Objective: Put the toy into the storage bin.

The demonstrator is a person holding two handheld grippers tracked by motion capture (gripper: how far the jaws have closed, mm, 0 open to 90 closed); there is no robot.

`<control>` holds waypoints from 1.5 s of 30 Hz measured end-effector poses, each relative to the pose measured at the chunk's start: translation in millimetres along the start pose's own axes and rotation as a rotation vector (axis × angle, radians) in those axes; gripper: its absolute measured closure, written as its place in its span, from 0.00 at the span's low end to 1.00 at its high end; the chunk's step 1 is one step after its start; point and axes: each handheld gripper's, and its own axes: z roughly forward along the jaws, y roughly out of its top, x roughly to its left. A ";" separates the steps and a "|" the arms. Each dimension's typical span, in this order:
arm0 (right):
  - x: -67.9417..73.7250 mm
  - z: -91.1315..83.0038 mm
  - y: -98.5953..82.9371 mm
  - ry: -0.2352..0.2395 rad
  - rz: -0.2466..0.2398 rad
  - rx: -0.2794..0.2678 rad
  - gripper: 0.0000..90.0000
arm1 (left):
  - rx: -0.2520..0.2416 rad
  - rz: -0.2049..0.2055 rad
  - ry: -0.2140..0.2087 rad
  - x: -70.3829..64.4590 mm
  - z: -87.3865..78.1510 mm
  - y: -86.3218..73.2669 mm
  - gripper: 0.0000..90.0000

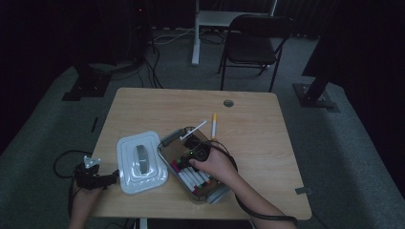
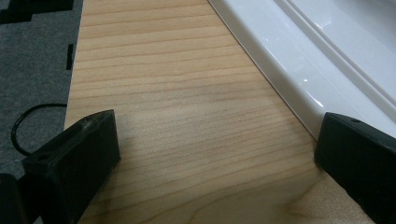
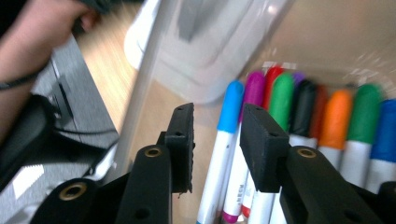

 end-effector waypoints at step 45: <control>-201.7 -13.7 16.6 -0.342 0.432 -0.230 0.60 | 0.001 0.000 0.000 -0.1 -0.1 -0.1 0.01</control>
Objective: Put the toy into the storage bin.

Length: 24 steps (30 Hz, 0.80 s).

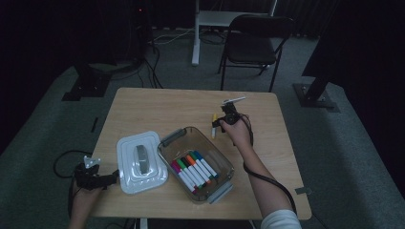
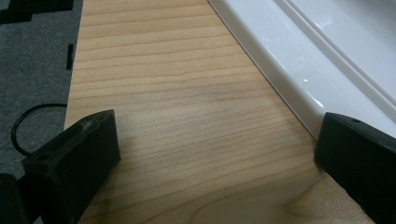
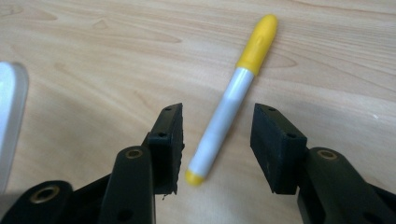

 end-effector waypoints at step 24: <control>-4.5 36.7 7.5 -0.135 -0.009 0.055 0.72 | 0.000 0.000 0.000 0.0 0.0 0.0 0.01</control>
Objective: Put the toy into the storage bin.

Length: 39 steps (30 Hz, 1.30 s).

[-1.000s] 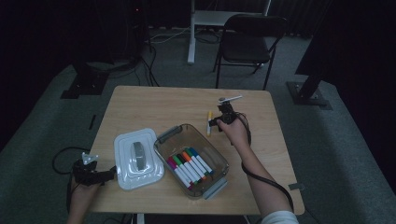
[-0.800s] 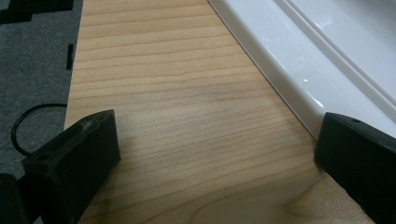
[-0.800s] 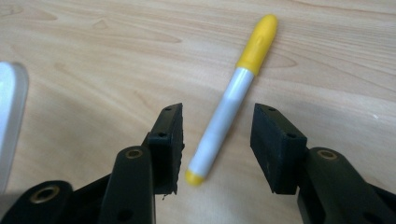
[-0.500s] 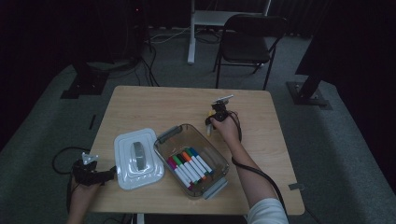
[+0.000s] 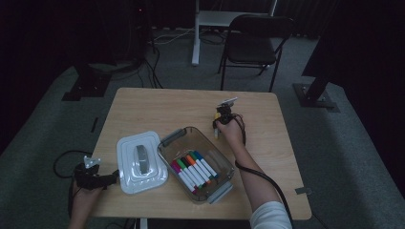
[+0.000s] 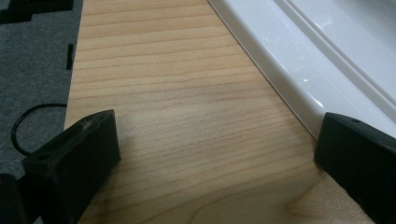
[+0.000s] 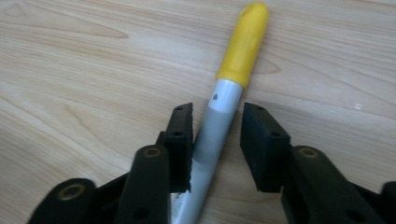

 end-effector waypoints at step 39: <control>-11.1 -99.0 -30.7 0.178 -0.026 -0.110 0.85 | -0.001 0.000 0.000 -0.1 0.0 0.0 0.01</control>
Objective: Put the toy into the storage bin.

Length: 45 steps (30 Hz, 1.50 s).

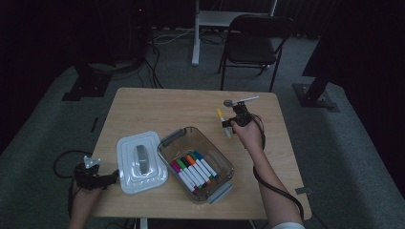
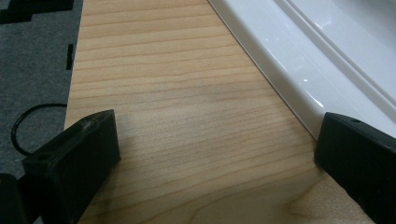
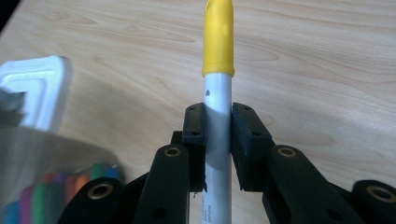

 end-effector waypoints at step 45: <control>152.6 -58.2 -58.4 0.337 -0.329 0.060 0.85 | 0.001 0.002 0.000 0.2 -0.1 0.1 0.01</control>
